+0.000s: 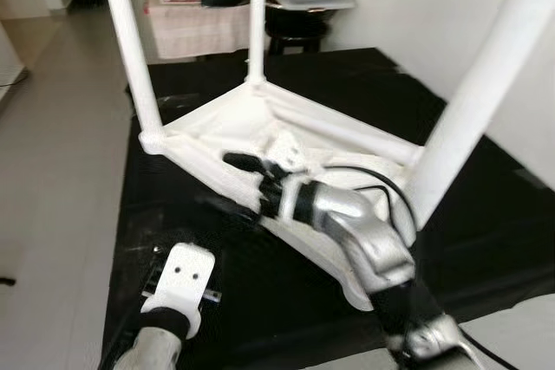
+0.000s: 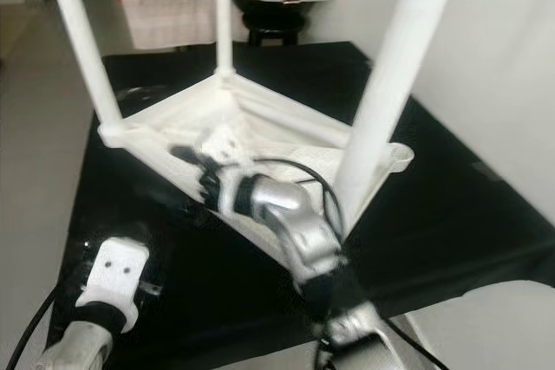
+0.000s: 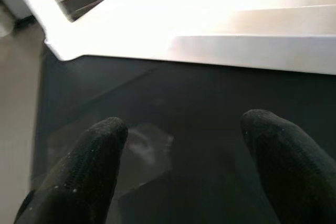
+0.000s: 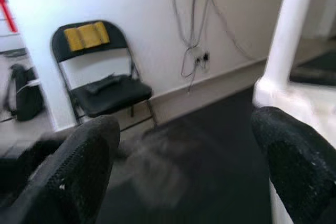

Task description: Building children table

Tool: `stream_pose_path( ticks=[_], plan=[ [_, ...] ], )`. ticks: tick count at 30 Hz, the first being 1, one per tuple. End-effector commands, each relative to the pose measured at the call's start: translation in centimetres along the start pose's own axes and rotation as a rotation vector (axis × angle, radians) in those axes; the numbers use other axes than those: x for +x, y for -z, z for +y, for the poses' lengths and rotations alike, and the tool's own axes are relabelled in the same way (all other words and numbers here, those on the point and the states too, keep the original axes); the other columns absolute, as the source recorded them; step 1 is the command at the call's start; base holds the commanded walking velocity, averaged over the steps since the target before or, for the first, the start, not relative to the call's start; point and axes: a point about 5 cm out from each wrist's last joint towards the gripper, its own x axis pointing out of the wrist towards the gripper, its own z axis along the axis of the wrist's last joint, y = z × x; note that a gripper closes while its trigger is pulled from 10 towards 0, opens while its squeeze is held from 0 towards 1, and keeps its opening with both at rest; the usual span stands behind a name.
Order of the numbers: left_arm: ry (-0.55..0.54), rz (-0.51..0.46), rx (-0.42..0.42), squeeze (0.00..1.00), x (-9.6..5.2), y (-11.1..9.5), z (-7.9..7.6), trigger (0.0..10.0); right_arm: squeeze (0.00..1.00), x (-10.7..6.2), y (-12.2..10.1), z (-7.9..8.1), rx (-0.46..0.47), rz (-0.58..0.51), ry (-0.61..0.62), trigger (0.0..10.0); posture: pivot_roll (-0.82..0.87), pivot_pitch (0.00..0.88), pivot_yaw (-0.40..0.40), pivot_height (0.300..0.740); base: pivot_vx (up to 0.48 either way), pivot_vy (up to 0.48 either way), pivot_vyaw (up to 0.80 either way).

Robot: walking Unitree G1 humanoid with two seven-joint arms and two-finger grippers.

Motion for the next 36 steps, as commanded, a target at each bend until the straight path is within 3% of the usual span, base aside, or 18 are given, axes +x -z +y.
stream_pose_path(
  ticks=[1, 4, 10, 15, 16, 23, 24, 25, 26, 33, 34, 36],
  plan=[
    [-0.074, 0.044, -0.008, 0.00, 0.2, 0.7, 1.1, 10.0, 0.00, -1.9, 0.6, 0.9, 0.029, -0.001, -0.025, 10.0, -0.12, 0.117, -0.026, 0.740, 0.000, 0.000, 0.00],
    [-0.144, 0.079, -0.011, 0.00, 0.4, 1.2, 2.1, 10.0, 0.00, -3.6, 1.4, 1.7, 0.086, 0.001, 0.008, 10.0, -0.13, 0.119, -0.016, 0.740, 0.000, 0.000, 0.00],
    [-0.232, 0.150, 0.016, 0.00, 0.5, 2.1, 3.5, 10.0, 0.00, -5.3, 2.1, 3.7, 0.142, 0.017, 0.031, 10.0, -0.13, 0.120, -0.007, 0.740, 0.000, 0.000, 0.00],
    [-0.226, 0.153, 0.015, 0.00, 0.5, 2.1, 3.6, 10.0, 0.00, -6.1, 2.5, 4.0, 0.185, 0.009, 0.100, 10.0, -0.12, 0.122, -0.009, 0.740, 0.000, 0.000, 0.00],
    [-0.221, 0.150, 0.015, 0.00, 0.5, 2.1, 3.5, 10.0, 0.00, -7.0, 2.7, 4.1, 0.205, 0.013, 0.128, 10.0, -0.12, 0.123, -0.010, 0.740, 0.000, 0.000, 0.00],
    [-0.217, 0.153, 0.011, 0.00, 0.4, 2.3, 3.5, 10.0, 0.00, -8.9, 3.0, 4.8, 0.236, 0.034, 0.146, 10.0, -0.13, 0.124, -0.012, 0.740, 0.000, 0.000, 0.00],
    [-0.212, 0.154, 0.003, 0.00, 0.5, 2.3, 3.5, 10.0, 0.00, -9.8, 3.2, 4.9, 0.248, 0.049, 0.165, 10.0, -0.13, 0.122, -0.013, 0.740, 0.000, 0.000, 0.00],
    [-0.192, 0.153, -0.006, 0.00, 0.5, 2.4, 3.3, 10.0, 0.00, -12.2, 3.7, 5.2, 0.276, 0.097, 0.187, 10.0, -0.14, 0.122, -0.013, 0.740, 0.000, 0.000, 0.00],
    [-0.192, 0.153, -0.006, 0.00, 0.5, 2.4, 3.3, 10.0, 0.00, -12.2, 3.7, 5.2, 0.276, 0.097, 0.187, 10.0, -0.14, 0.122, -0.013, 0.740, 0.000, 0.000, 0.00],
    [-0.159, 0.158, -0.006, 0.00, 0.5, 2.4, 3.1, 10.0, 0.00, -18.1, 3.3, 7.0, 0.292, 0.332, 0.007, 10.0, -0.16, 0.126, -0.005, 0.740, 0.000, 0.000, 0.00],
    [-0.159, 0.158, -0.006, 0.00, 0.5, 2.4, 3.1, 10.0, 0.00, -18.1, 3.3, 7.0, 0.292, 0.332, 0.007, 10.0, -0.16, 0.126, -0.005, 0.740, 0.000, 0.000, 0.00],
    [-0.144, 0.157, -0.005, 0.00, 0.5, 2.5, 3.0, 10.0, 0.00, -20.2, 2.8, 6.7, 0.286, 0.448, -0.006, 10.0, -0.17, 0.125, -0.002, 0.740, 0.000, 0.000, 0.00]
  ],
)
